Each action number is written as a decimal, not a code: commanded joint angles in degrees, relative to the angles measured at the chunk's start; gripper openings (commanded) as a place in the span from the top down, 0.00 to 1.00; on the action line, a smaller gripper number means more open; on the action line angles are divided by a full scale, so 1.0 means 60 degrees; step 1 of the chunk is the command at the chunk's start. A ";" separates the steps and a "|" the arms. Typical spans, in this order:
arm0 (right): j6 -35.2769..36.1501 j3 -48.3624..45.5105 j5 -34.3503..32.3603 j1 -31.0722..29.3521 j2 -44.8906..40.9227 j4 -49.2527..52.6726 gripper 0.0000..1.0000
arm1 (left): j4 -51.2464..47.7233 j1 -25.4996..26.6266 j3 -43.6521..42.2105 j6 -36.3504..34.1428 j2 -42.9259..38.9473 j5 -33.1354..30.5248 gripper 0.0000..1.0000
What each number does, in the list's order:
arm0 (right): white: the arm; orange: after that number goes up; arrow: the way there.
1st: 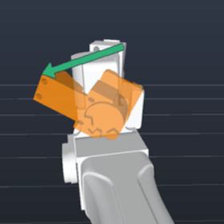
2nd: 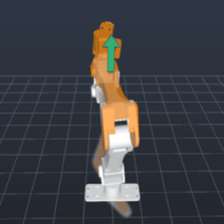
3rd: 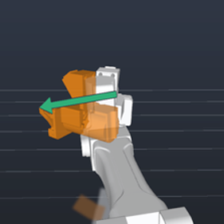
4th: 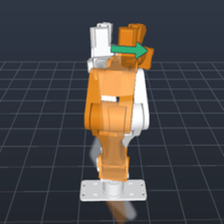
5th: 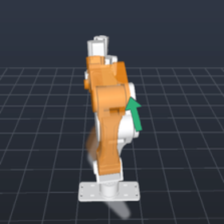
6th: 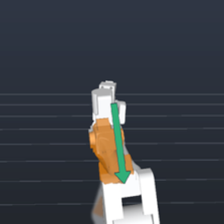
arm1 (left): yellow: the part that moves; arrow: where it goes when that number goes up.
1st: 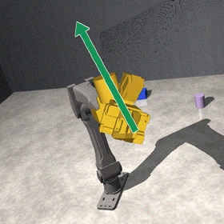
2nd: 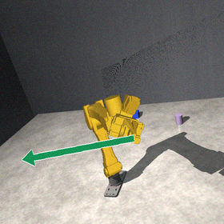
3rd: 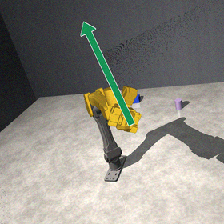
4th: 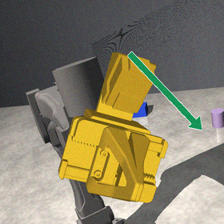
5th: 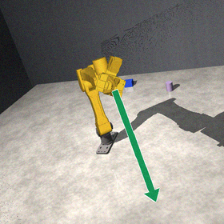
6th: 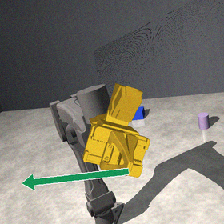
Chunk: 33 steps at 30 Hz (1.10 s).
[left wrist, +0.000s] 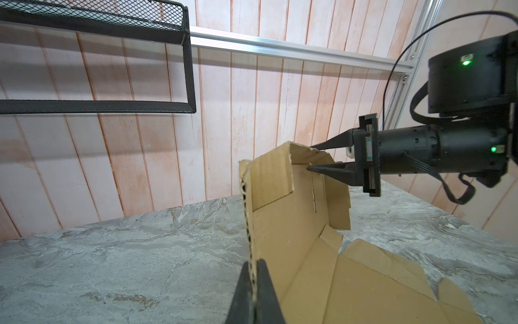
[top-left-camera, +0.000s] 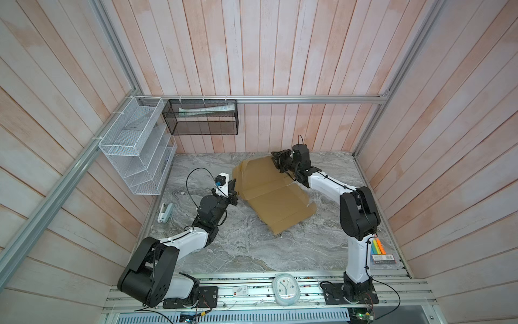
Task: Fold the paper box
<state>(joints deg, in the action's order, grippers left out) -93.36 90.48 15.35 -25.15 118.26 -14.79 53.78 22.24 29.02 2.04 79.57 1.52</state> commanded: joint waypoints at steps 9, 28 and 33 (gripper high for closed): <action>0.0163 0.0410 0.0297 -0.0057 0.0322 0.0289 0.71 | 0.0585 0.0087 -0.0105 -0.0533 -0.0129 0.0640 1.00; 0.0238 0.0837 0.0501 -0.0061 0.0646 0.0109 0.90 | 0.0500 0.0102 -0.0090 -0.0678 0.0013 0.0885 1.00; 0.0187 0.0669 0.0545 -0.0069 0.0634 -0.0183 0.96 | 0.0387 0.0102 -0.0132 -0.0546 0.0035 0.0720 1.00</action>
<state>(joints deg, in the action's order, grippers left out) -93.54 94.43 17.43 -25.12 120.99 -14.39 54.92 22.57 28.91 -1.10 79.50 5.96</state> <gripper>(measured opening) 0.057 0.056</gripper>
